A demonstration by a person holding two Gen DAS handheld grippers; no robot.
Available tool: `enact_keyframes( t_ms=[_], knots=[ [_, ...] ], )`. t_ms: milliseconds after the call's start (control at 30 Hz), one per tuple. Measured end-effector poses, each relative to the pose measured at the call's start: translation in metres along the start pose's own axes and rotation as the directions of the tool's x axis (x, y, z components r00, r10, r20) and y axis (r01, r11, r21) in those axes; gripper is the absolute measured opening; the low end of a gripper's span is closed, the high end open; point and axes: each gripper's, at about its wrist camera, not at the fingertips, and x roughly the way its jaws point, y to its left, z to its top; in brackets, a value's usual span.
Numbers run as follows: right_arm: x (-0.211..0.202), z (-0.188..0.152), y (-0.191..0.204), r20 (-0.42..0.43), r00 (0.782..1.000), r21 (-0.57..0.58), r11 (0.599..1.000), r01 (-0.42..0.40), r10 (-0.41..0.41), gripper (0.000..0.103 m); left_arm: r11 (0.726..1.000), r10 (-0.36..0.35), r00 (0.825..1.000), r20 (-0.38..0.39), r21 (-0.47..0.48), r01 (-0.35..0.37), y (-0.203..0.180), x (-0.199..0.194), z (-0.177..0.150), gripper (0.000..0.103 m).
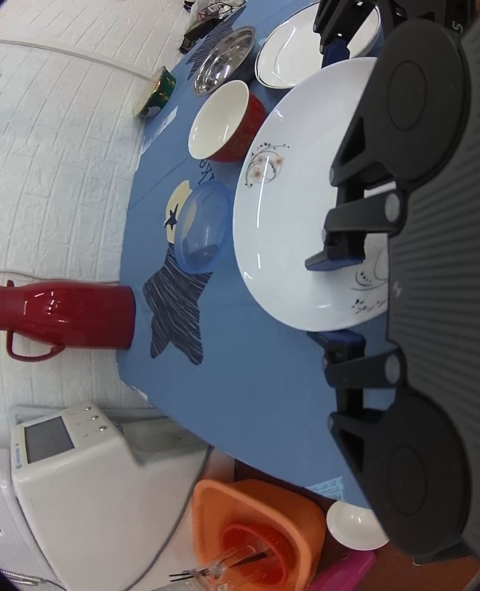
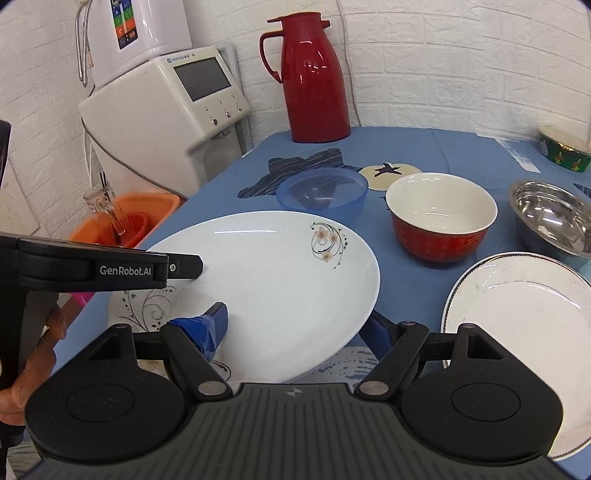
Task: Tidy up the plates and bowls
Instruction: 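Lift the floral plate and lower it onto the large plate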
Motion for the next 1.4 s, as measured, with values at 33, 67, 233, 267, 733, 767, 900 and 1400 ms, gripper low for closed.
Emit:
enact_keyframes(
  t_ms=[33,67,233,267,733,767,900,1400],
  knots=[
    [-0.006,-0.002,0.002,0.008,1.0,0.0,1.0,-0.002,0.002,0.065,1.0,-0.001,1.0,0.008,0.002,0.001,-0.001,-0.007,-0.002,0.023],
    [-0.012,-0.005,0.004,0.015,1.0,0.0,1.0,-0.005,0.005,0.065,1.0,0.0,1.0,0.016,0.004,0.0,-0.002,-0.015,-0.005,0.023],
    [-0.047,-0.027,0.013,0.039,0.998,0.032,0.999,-0.043,0.041,0.066,1.0,0.011,0.999,0.049,0.016,-0.011,-0.008,-0.054,-0.029,0.023],
    [-0.053,-0.032,0.016,0.045,0.998,0.034,0.998,-0.047,0.045,0.067,1.0,0.013,0.999,0.053,0.015,-0.014,-0.01,-0.062,-0.037,0.023],
    [-0.091,-0.096,0.049,0.027,0.998,0.03,0.998,-0.062,0.061,0.067,0.999,0.024,1.0,0.013,-0.029,-0.024,-0.007,-0.113,-0.129,0.023],
    [-0.092,-0.098,0.05,0.038,0.998,0.02,0.998,-0.058,0.057,0.067,0.999,0.018,1.0,0.013,-0.039,-0.017,-0.005,-0.113,-0.133,0.023],
    [-0.093,-0.103,0.054,0.044,0.998,-0.006,0.999,-0.049,0.049,0.068,1.0,0.023,0.999,0.044,-0.019,-0.022,-0.006,-0.119,-0.141,0.024],
    [-0.096,-0.114,0.06,0.024,0.994,-0.003,0.994,-0.108,0.108,0.067,0.996,-0.042,0.996,0.082,-0.077,0.048,0.015,-0.124,-0.156,0.048]
  ],
)
